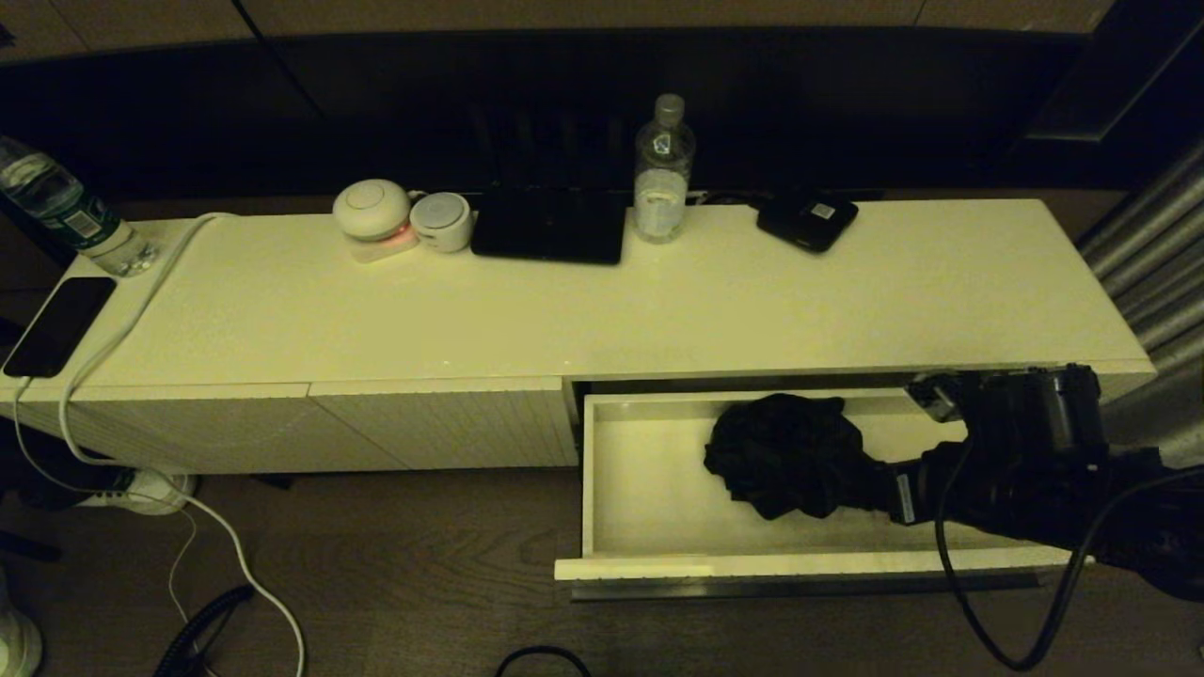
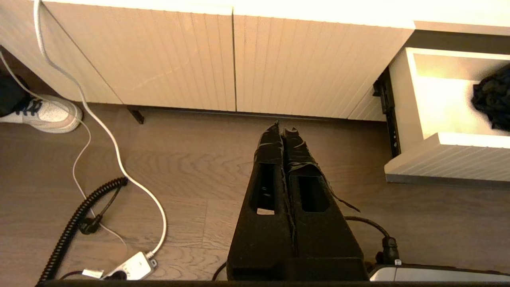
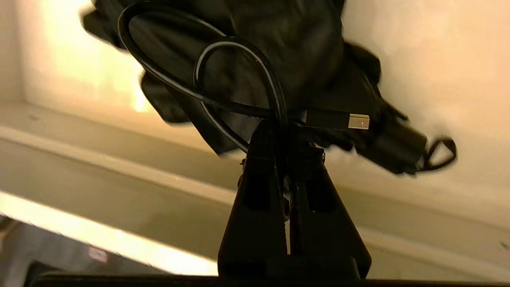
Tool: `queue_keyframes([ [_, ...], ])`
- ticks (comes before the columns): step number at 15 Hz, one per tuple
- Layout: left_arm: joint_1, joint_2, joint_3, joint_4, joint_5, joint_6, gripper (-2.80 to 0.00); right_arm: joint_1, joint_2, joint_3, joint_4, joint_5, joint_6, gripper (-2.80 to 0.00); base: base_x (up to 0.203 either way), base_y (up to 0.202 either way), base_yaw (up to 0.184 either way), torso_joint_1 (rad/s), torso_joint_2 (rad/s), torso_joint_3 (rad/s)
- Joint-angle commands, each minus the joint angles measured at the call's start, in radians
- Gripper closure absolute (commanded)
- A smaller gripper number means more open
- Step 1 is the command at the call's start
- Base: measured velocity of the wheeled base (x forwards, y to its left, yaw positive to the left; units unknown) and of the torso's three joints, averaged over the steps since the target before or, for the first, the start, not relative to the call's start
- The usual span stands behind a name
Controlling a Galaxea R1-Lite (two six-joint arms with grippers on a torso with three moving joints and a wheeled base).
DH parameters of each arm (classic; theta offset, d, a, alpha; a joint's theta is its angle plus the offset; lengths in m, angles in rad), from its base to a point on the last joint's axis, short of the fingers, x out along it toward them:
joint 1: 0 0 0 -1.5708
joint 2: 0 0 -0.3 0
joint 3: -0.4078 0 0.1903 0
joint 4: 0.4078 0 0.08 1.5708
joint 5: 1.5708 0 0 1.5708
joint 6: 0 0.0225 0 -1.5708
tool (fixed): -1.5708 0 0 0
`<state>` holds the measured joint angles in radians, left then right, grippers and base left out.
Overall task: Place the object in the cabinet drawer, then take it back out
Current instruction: Put the data cable in the drawer
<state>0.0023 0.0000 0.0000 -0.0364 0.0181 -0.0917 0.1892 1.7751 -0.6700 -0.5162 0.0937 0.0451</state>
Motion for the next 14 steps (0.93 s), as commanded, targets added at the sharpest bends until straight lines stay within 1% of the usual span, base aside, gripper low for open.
queue_keyframes([
  [1,0.001,-0.002,0.0,0.0,0.0,0.0,0.0,0.026,0.023,-0.023,-0.031,0.0,0.0,0.0,0.0,0.0,0.0,0.0,0.0,0.0],
  [4,0.001,-0.002,0.0,0.0,0.0,0.0,0.0,0.067,0.047,-0.06,-0.07,-0.005,0.009,0.0,0.0,0.0,0.0,0.0,0.0,0.0],
  [6,0.001,-0.002,0.0,0.0,0.0,0.0,0.0,0.09,0.079,-0.058,-0.083,-0.026,0.01,0.0,0.0,0.0,0.0,0.0,0.0,0.0],
  [8,0.001,-0.002,0.0,0.0,0.0,0.0,0.0,0.09,0.098,-0.046,-0.116,-0.035,0.009,0.0,0.0,0.0,0.0,0.0,0.0,0.0],
  [11,0.001,-0.002,0.0,0.0,0.0,0.0,0.0,0.063,0.153,-0.026,-0.215,-0.041,-0.014,0.0,0.0,0.0,0.0,0.0,0.0,0.0],
  [13,0.001,-0.002,0.0,0.0,0.0,0.0,0.0,0.056,0.176,-0.038,-0.26,-0.079,-0.028,0.0,0.0,0.0,0.0,0.0,0.0,0.0],
  [14,0.001,-0.002,0.0,0.0,0.0,0.0,0.0,0.056,0.179,-0.04,-0.27,-0.092,-0.053,0.0,0.0,0.0,0.0,0.0,0.0,0.0],
])
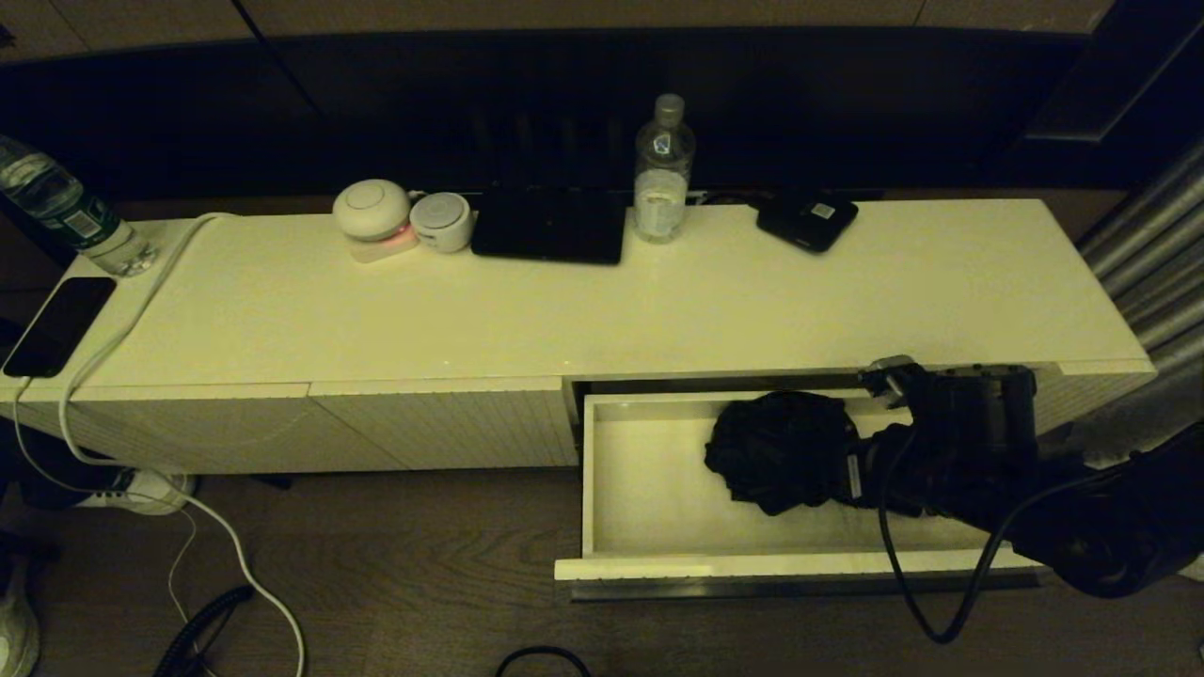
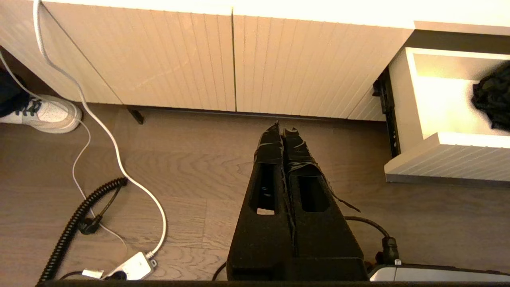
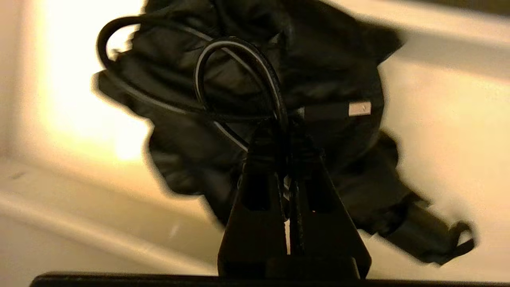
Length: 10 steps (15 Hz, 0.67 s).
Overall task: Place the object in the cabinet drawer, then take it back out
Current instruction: Put the data cable in the drawer
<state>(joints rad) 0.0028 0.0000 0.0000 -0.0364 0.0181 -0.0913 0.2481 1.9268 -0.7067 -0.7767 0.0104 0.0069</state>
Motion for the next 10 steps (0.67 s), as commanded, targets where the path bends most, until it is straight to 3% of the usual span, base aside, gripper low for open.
queue_keyframes([
  [1,0.0,-0.002,0.0,0.0,0.0,-0.001,0.0,-0.005,0.029,0.0,-0.013,-0.018,-0.046,0.0,0.0,0.0,0.0,0.0,0.0,0.0],
  [3,0.0,-0.002,0.0,0.0,0.0,-0.001,0.0,-0.007,0.035,0.003,-0.022,-0.036,-0.067,0.0,0.0,0.0,0.0,0.0,0.0,0.0],
  [4,0.0,-0.002,0.0,0.0,0.0,-0.001,0.0,-0.007,0.041,0.001,-0.045,-0.062,-0.07,-2.8,0.0,0.0,0.0,0.0,0.0,0.0],
  [10,0.0,-0.002,0.0,0.0,0.0,-0.001,0.0,-0.007,0.004,-0.003,-0.056,-0.075,-0.072,-2.8,0.0,0.0,0.0,0.0,0.0,0.0],
])
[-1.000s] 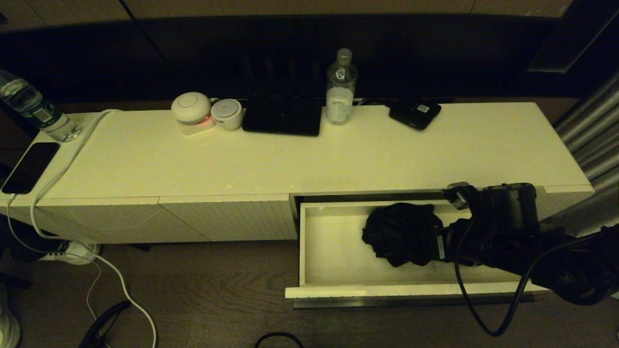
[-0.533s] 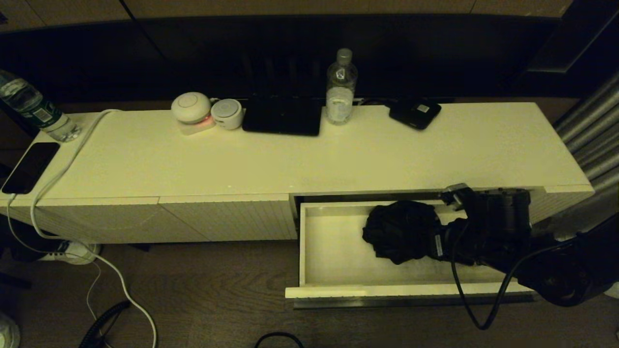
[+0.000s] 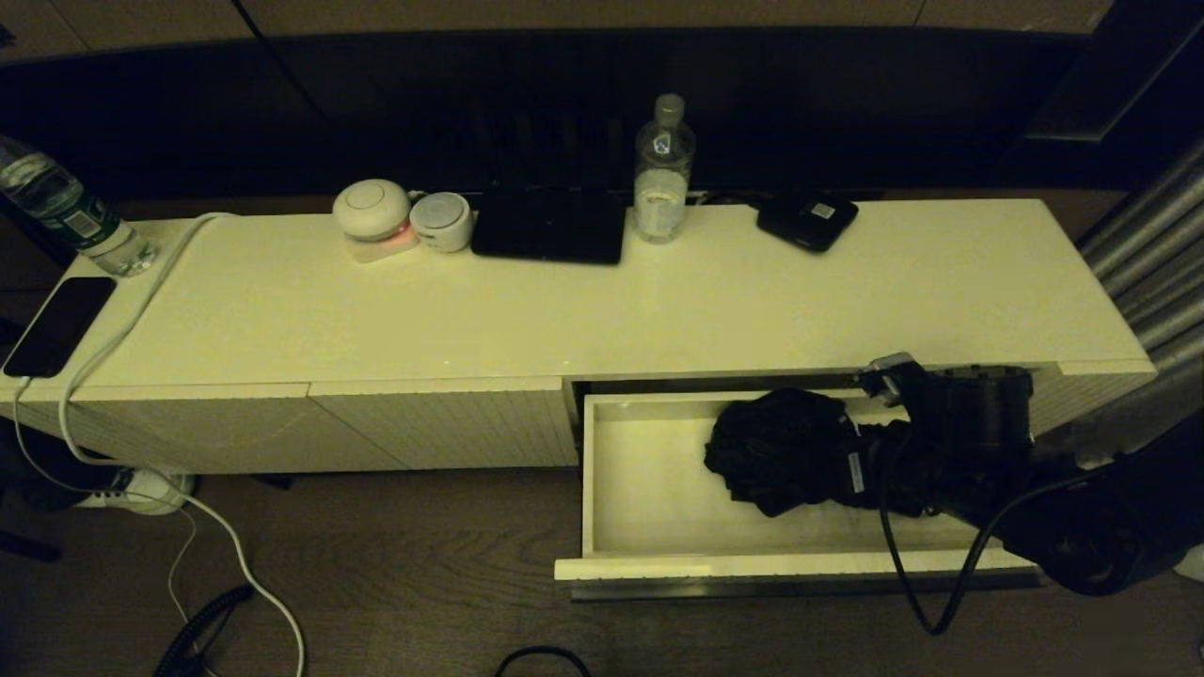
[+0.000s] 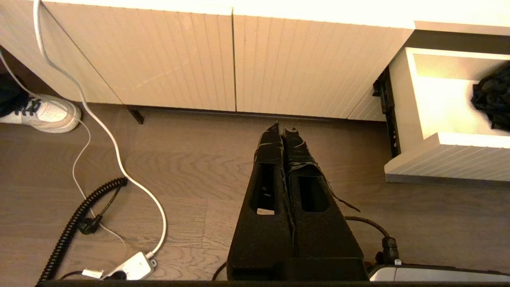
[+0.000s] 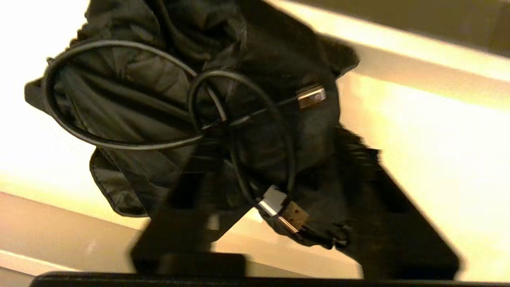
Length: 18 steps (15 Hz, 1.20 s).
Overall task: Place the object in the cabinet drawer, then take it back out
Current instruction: Put the data cable in the drawer, then close the drawer
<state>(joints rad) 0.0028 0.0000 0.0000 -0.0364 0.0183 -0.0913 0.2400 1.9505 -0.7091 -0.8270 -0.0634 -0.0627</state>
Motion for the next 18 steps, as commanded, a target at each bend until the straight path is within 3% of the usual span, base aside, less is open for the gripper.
queue_keyframes([
  [1,0.0,-0.002,0.0,0.0,0.0,-0.001,0.0,0.001,-0.038,0.003,-0.006,-0.001,-0.009,-2.8,0.0,0.0,0.0,0.0,0.0,0.0],
  [7,0.0,-0.002,0.0,0.0,0.0,-0.001,0.0,0.001,-0.153,0.062,-0.008,-0.001,-0.085,-2.8,0.0,0.0,0.0,0.0,0.0,0.0],
  [12,0.0,-0.002,0.0,0.0,0.0,-0.001,0.0,0.035,-0.268,0.257,-0.007,-0.003,-0.127,-2.8,0.0,0.0,0.0,0.0,0.0,0.0],
  [13,0.0,-0.002,0.0,0.0,0.0,-0.001,0.0,0.051,-0.283,0.299,-0.014,-0.007,-0.16,0.0,0.0,0.0,0.0,0.0,0.0,0.0],
  [18,0.0,-0.002,0.0,0.0,0.0,-0.001,0.0,0.077,-0.425,0.352,0.02,-0.006,-0.302,0.0,0.0,0.0,0.0,0.0,0.0,0.0],
])
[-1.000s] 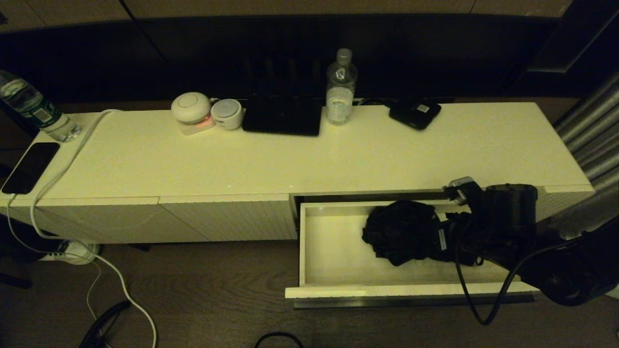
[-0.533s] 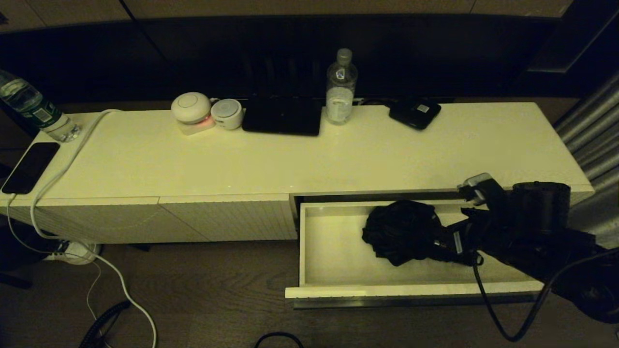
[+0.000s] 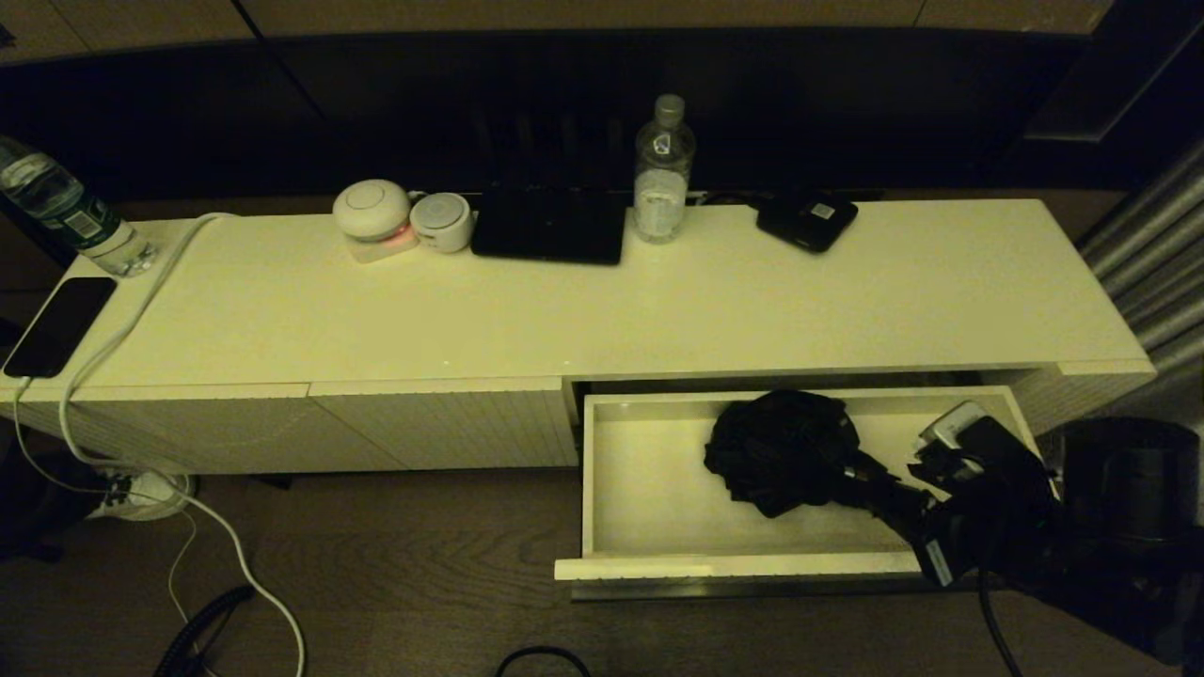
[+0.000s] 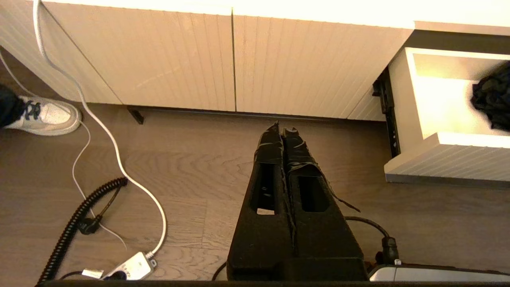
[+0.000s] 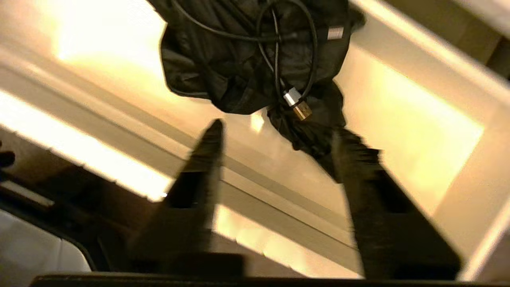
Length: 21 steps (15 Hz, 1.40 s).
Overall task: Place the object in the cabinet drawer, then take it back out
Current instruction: Close the drawer
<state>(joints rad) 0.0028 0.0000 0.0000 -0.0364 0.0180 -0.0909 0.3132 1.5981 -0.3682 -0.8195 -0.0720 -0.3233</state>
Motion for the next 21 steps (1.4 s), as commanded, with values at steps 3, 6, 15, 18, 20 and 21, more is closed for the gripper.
queue_keyframes([
  [3,0.0,-0.002,0.0,0.0,0.0,-0.001,0.0,0.008,-0.142,0.042,0.161,0.012,-0.17,0.0,0.0,0.0,0.0,0.0,0.0,0.0],
  [6,0.0,-0.002,0.0,0.0,0.0,-0.001,0.0,0.036,-0.14,0.084,0.24,0.061,-0.268,0.0,0.0,0.0,0.0,0.0,0.0,0.0],
  [15,0.0,-0.002,0.0,0.0,0.0,-0.001,0.0,0.07,0.13,0.093,0.184,0.081,-0.28,0.0,0.0,0.0,0.0,0.0,0.0,0.0],
  [18,0.0,-0.002,0.0,0.0,0.0,-0.001,0.0,0.07,0.193,0.089,0.135,0.08,-0.281,0.0,0.0,0.0,0.0,0.0,0.0,0.0],
  [20,0.0,-0.002,0.0,0.0,0.0,-0.001,0.0,0.07,0.234,0.086,0.08,0.077,-0.28,0.0,0.0,0.0,0.0,0.0,0.0,0.0],
  [21,0.0,-0.002,0.0,0.0,0.0,-0.001,0.0,0.07,0.259,0.085,0.046,0.073,-0.28,0.0,0.0,0.0,0.0,0.0,0.0,0.0],
])
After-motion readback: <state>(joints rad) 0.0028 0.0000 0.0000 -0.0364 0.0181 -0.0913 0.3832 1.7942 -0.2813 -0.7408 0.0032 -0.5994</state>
